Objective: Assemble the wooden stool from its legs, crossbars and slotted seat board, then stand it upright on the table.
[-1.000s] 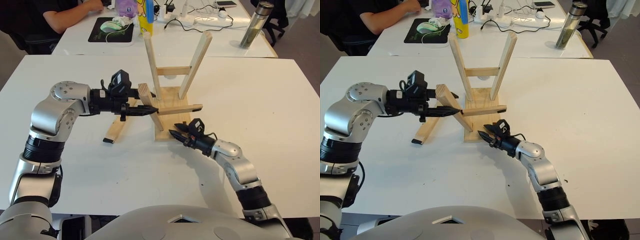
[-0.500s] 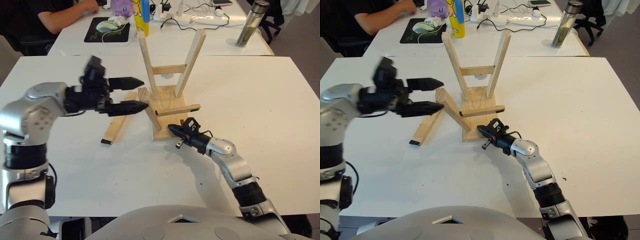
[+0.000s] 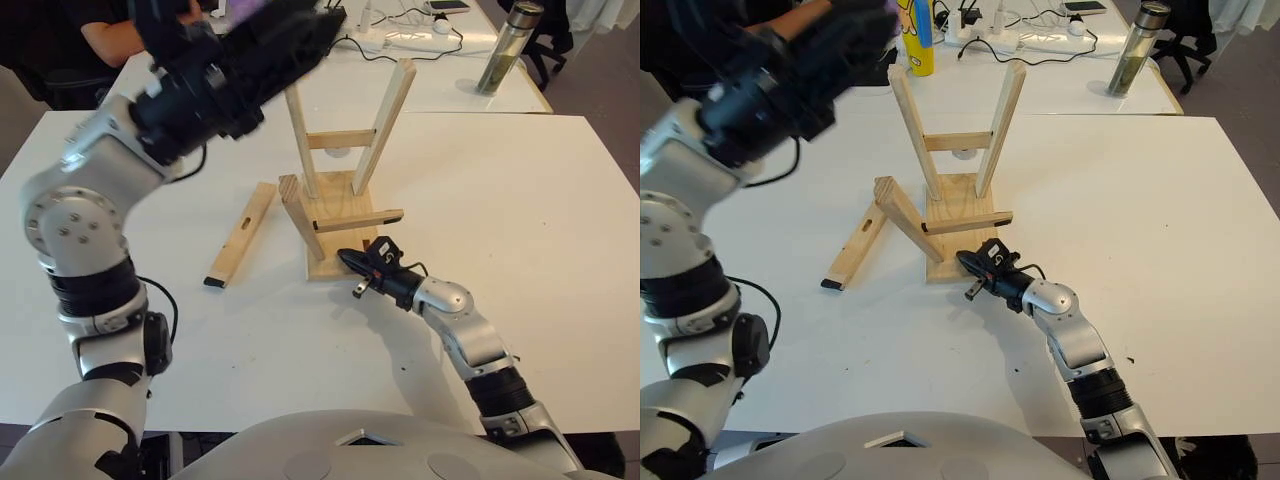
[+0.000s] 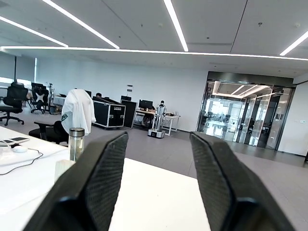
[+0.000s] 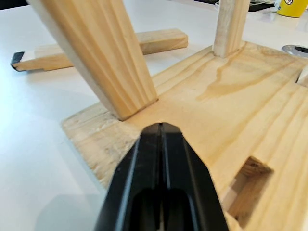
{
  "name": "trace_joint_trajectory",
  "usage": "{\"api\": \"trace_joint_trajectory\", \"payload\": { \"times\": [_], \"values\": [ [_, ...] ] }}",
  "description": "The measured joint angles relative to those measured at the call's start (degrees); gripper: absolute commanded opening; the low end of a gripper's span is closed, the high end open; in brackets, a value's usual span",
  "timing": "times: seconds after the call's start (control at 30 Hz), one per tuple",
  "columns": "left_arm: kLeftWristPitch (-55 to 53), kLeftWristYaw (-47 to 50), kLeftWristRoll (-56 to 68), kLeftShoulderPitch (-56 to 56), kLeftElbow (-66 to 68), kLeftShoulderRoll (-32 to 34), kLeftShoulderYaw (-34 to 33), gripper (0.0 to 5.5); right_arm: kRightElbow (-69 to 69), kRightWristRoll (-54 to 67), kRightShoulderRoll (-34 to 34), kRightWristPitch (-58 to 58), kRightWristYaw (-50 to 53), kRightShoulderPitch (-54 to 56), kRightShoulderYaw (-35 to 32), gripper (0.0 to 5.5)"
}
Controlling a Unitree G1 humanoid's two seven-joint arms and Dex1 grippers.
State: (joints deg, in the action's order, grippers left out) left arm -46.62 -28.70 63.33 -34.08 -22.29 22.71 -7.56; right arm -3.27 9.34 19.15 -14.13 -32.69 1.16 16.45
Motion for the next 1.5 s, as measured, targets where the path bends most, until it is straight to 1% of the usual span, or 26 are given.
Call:
{"api": "trace_joint_trajectory", "payload": {
  "times": [0.07,0.13,0.2,0.27,0.37,0.43,0.47,0.53,0.57,0.63,0.67,0.73,0.83,0.9,0.97,1.03,1.07,1.1,1.17,1.2,1.23,1.27,1.3,1.4,1.43,1.5],
  "values": [
    [0.0,0.0,-0.7,0.2,-0.8,-0.7,2.1,1.61,0.0,-0.1,0.0,0.1,0.2,0.1,0.2,0.00],
    [0.0,0.5,-0.7,-1.2,-0.9,-1.0,2.1,1.32,0.0,-0.1,0.0,0.1,0.4,0.1,0.4,0.00],
    [0.8,2.9,2.2,-5.6,-0.4,-1.6,-0.3,1.08,0.0,-0.1,0.0,0.1,0.5,0.1,0.5,0.00],
    [2.1,6.4,8.0,-11.5,-0.1,-2.6,-3.7,0.83,0.1,-0.1,-0.1,0.2,0.6,0.1,0.5,0.00],
    [1.8,8.8,13.0,-15.6,-0.8,-2.5,-4.6,0.39,0.2,-0.1,-0.2,0.2,0.8,0.1,0.6,0.00],
    [-0.2,7.0,10.1,-12.3,-2.0,0.0,-0.7,0.06,0.3,-0.1,-0.3,0.2,1.0,0.1,0.7,0.00],
    [-0.9,5.3,6.6,-9.0,-2.4,2.0,3.0,0.02,0.2,-0.1,-0.4,0.3,1.0,0.1,0.6,0.00],
    [-1.1,2.0,-2.7,-1.8,-1.5,5.6,11.9,0.02,0.1,0.0,-0.4,0.5,1.1,0.1,0.7,0.00],
    [1.0,0.3,-6.9,0.6,-1.0,6.7,15.3,0.02,0.1,0.0,-0.4,0.5,1.2,0.0,0.7,0.00],
    [5.7,-2.6,-13.3,1.1,-1.0,8.1,18.5,0.02,0.4,-0.3,-0.4,0.3,1.6,0.0,0.9,0.00],
    [6.9,-3.1,-14.2,1.2,-0.7,7.9,18.7,0.02,0.5,-0.5,-0.4,0.3,1.7,0.1,1.1,0.00],
    [8.6,-2.8,-15.6,1.1,1.2,5.9,17.5,0.02,0.7,-1.2,-0.4,0.3,1.8,0.1,1.3,0.00],
    [9.8,0.7,-15.8,-0.2,3.0,1.6,13.9,0.02,0.6,-1.2,-0.4,0.3,1.7,0.2,1.4,0.00],
    [10.3,4.8,-11.7,-4.3,1.7,-2.7,9.8,0.02,0.6,-1.1,-0.4,0.3,1.6,0.3,1.4,0.00],
    [10.4,8.6,-3.6,-9.9,-0.2,-5.3,4.9,0.02,0.8,-1.2,-0.4,0.3,1.6,0.4,1.5,0.00],
    [9.4,11.1,4.1,-12.6,-0.3,-5.4,0.4,0.02,1.0,-1.2,-0.4,0.4,1.6,0.6,1.6,0.00],
    [7.5,10.6,6.0,-12.8,-0.5,-3.4,-0.9,0.02,1.1,-1.2,-0.4,0.4,1.6,0.6,1.6,0.00],
    [6.0,8.9,4.4,-11.9,-0.8,-0.3,0.1,0.02,1.1,-1.2,-0.4,0.4,1.6,0.7,1.7,0.00],
    [3.0,4.3,-2.7,-5.5,-1.4,6.4,6.0,0.02,1.3,-1.2,-0.4,0.4,1.6,0.7,1.6,0.00],
    [2.4,3.0,-5.3,-3.1,-1.3,7.7,8.4,0.02,1.3,-1.2,-0.3,0.4,1.6,0.7,1.6,0.00],
    [2.5,1.1,-9.8,-0.1,-0.9,9.5,12.4,0.02,1.3,-1.2,-0.3,0.5,1.6,0.7,1.6,0.00],
    [4.4,-0.9,-13.4,2.0,-0.5,10.6,15.4,0.02,1.4,-1.2,-0.3,0.6,1.6,0.8,1.7,0.00],
    [6.5,-2.3,-15.3,2.6,-0.4,10.9,15.9,0.02,1.5,-1.4,-0.3,0.6,1.6,0.9,1.7,0.00],
    [9.9,-3.1,-17.0,4.3,1.1,9.5,14.1,0.02,1.9,-1.7,-0.3,0.6,1.6,1.1,1.9,0.00],
    [10.3,-2.4,-17.0,4.5,2.2,8.6,12.8,0.21,2.0,-1.7,-0.3,0.6,1.6,1.1,1.9,0.00],
    [12.5,3.1,-16.3,3.9,6.9,5.3,5.4,0.38,1.7,-1.7,-0.3,0.8,1.6,1.0,1.8,0.00]
  ]
}}
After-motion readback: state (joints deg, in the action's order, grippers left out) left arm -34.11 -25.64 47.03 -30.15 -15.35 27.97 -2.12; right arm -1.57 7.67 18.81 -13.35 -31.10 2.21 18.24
